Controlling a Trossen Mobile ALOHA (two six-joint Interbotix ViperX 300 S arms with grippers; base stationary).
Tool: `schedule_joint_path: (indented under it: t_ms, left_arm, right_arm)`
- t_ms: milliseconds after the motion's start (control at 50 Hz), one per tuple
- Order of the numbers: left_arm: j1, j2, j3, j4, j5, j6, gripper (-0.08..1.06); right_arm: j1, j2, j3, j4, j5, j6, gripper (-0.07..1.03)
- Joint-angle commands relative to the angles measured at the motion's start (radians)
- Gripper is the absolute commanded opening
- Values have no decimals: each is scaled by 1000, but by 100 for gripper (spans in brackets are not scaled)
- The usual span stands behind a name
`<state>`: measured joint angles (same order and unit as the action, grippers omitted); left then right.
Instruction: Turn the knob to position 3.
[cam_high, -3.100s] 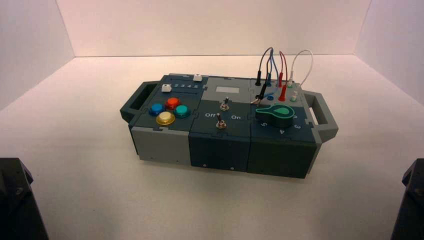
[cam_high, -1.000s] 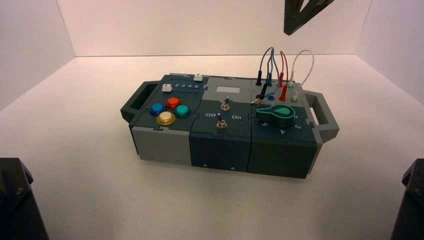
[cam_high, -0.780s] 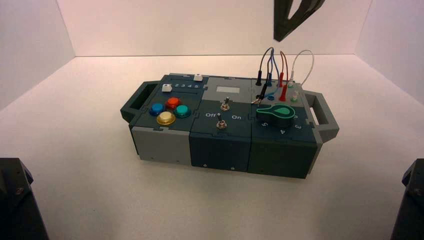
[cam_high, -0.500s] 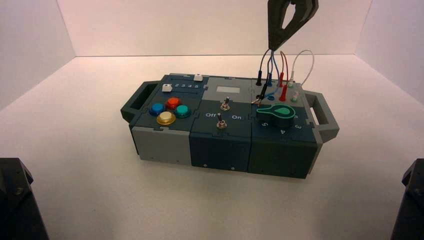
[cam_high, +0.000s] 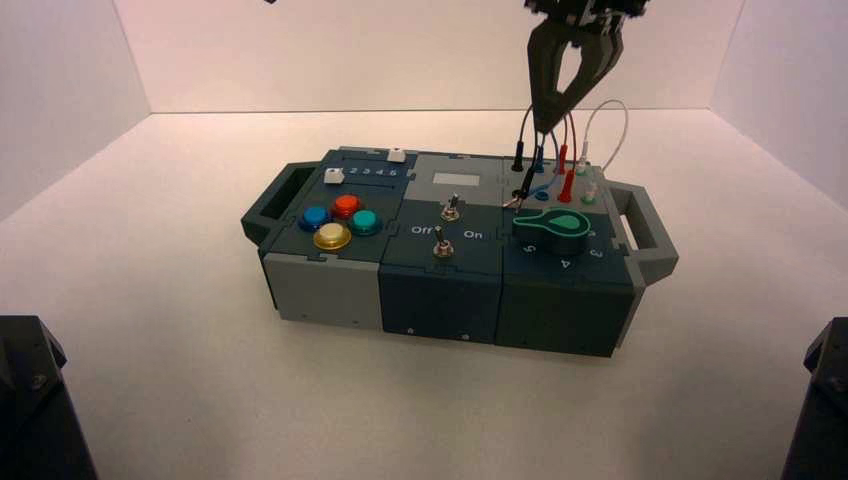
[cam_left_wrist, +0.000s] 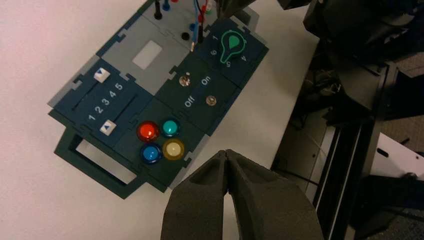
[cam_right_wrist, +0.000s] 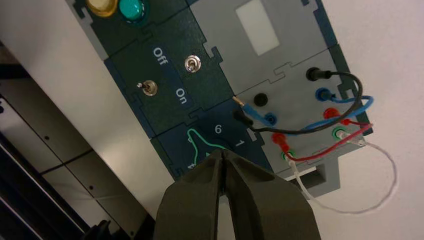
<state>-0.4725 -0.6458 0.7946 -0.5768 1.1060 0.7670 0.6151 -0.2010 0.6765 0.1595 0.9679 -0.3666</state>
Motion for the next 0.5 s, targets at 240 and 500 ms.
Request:
schedule_joint_path:
  t_ms: [240, 500]
  left_arm:
    - [-3, 64, -49, 29, 57, -9, -3]
    - [-2, 86, -78, 29, 54, -54, -3]
  right_arm:
    - [71, 34, -12, -23, -35, 66, -2]
    - [81, 43, 25, -55, -89, 155, -2]
